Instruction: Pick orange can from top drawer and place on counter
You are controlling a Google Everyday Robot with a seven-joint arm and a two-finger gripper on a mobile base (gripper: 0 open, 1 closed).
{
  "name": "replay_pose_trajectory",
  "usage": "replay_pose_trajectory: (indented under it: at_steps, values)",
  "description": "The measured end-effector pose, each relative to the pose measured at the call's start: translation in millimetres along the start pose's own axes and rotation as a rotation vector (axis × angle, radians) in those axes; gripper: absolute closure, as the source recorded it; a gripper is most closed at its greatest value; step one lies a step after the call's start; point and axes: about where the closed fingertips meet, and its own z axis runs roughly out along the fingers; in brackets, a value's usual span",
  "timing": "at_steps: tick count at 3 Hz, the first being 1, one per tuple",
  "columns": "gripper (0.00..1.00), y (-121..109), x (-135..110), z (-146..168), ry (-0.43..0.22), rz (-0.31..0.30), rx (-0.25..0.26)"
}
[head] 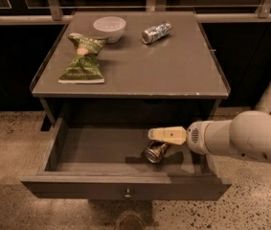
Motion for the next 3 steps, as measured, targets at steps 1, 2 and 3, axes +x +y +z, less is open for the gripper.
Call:
replay_pose_trajectory:
  at_steps: [1,2,3]
  values:
    - [0.00,5.1,-1.1,24.3,-0.001,-0.027,0.005]
    - [0.00,4.6,-1.5,46.7,-0.009,-0.040,0.025]
    - [0.00,-1.5,0.4,68.6,0.004,-0.037,0.031]
